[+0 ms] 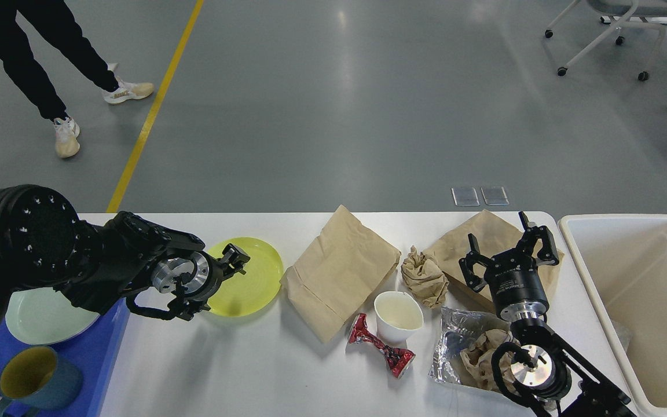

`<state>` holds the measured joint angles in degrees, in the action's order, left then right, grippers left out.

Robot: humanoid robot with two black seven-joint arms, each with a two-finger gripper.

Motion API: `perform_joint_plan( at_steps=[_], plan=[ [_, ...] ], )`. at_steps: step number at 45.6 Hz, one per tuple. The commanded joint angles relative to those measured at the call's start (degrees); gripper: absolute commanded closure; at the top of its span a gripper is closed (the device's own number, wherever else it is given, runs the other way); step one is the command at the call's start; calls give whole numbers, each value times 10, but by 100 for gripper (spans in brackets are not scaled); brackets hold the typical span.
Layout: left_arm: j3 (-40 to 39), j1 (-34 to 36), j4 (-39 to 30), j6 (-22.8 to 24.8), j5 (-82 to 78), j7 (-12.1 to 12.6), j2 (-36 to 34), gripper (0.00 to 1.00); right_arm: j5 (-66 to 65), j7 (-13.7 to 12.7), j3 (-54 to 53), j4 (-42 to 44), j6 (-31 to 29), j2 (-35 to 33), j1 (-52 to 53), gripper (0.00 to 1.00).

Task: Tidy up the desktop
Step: 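Lower the left gripper to the yellow plate's edge and grip it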

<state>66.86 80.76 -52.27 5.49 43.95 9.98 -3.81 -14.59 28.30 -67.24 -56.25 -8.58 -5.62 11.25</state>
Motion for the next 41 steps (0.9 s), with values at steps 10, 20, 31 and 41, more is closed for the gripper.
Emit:
perform_joint_plan(
  at_steps=[10,20,31,41],
  plan=[
    [0,-35,26,-18,2,2,-15,7,0,0,0,0,0,0,0,0],
    [-4,-58,27,-62,9,0,-23,7,0,0,0,0,0,0,0,0],
    [-39,-80,48,-69,0,-2,-23,15,0,0,0,0,1,0,0,0],
    [-52,-84,51,-65,-3,-9,-23,39,0,0,0,1,0,0,0,0]
  ],
)
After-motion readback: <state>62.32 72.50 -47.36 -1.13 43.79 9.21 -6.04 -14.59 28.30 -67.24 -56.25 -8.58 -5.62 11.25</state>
